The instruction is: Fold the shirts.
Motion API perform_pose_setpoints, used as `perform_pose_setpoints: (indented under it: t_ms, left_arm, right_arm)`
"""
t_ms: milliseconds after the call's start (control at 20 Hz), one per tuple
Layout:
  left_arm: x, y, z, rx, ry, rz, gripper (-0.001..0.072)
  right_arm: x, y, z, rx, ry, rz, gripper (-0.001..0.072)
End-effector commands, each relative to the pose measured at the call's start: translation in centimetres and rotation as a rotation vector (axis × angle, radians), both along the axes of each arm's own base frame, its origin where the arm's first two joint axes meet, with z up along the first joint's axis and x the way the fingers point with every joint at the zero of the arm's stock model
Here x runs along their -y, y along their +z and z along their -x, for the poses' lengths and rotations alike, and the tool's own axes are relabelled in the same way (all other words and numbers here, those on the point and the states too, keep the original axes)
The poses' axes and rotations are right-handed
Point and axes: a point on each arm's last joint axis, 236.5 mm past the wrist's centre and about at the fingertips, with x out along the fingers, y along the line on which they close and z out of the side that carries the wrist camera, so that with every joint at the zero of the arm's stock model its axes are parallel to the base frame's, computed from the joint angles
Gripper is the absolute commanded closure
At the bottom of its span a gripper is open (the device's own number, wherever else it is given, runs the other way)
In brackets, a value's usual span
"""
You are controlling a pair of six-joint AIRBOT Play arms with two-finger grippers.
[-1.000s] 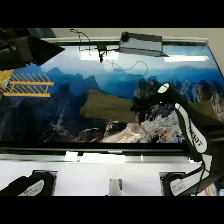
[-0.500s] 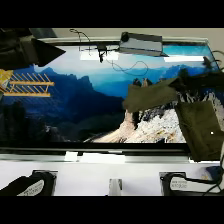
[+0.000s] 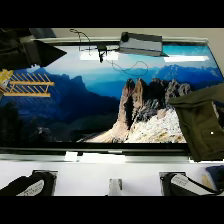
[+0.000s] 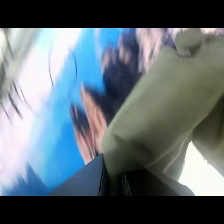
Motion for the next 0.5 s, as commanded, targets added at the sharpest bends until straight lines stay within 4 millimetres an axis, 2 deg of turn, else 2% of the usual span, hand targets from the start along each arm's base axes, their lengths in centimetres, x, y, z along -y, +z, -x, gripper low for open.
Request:
perform_pose_setpoints:
  t_ms: [0,150,250,350,450]
  left_arm:
    - [0.0,0.0,0.0,-0.001,0.0,0.0,0.0674]
    - [0.0,0.0,0.0,-0.001,0.001,-0.001,0.0674]
    - [0.0,0.0,0.0,-0.001,0.001,-0.001,0.0673]
    - [0.0,0.0,0.0,0.0,0.0,-0.001,0.0674]
    - [0.0,0.0,0.0,0.013,-0.004,-0.009,0.0674]
  right_arm:
    - [4.0,3.3,0.4,0.135,-0.152,-0.008,0.0687]
    - [4.8,5.9,-0.8,0.25,-0.218,-0.049,0.0687]
    - [4.8,6.1,-0.8,0.256,-0.218,-0.047,0.0687]
    - [3.9,4.7,-0.1,0.19,-0.167,-0.028,0.0687]
    - [2.9,1.5,2.1,0.028,-0.1,0.004,0.0687]
